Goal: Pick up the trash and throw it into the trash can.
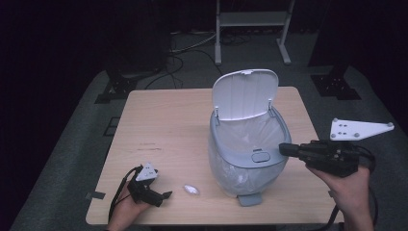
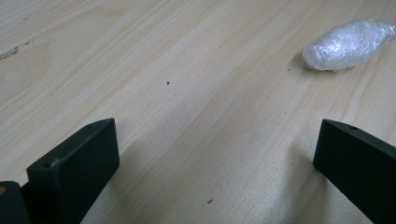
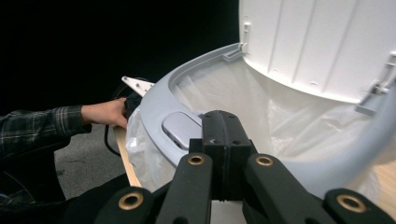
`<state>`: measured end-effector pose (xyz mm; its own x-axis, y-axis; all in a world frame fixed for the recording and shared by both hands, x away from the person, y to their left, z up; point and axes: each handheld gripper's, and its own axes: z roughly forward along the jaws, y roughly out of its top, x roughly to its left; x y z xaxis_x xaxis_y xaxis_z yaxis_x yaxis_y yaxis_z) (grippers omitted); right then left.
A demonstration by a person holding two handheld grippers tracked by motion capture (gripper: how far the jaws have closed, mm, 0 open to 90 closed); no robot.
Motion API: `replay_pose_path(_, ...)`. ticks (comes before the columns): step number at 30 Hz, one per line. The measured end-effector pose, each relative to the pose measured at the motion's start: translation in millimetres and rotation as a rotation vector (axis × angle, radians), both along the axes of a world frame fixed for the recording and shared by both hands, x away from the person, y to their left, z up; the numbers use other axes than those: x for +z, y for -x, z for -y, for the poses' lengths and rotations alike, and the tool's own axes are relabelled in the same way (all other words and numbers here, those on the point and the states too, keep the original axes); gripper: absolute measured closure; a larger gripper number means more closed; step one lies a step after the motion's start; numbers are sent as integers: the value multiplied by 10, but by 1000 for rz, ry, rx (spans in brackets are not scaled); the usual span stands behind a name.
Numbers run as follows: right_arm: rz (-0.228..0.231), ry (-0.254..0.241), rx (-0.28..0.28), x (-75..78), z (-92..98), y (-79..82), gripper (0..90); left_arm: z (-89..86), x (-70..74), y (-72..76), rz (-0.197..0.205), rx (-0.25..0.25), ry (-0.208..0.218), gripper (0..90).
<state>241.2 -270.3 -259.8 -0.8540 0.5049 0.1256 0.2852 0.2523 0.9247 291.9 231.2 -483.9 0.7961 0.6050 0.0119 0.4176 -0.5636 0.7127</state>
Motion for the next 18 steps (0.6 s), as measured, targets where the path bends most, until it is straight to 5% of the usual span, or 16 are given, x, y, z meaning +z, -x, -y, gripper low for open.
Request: replay_pose_path(18, 10, -6, -141, -108, 424, 26, 840, 0, 0, 0, 0, 0, 0, 0)
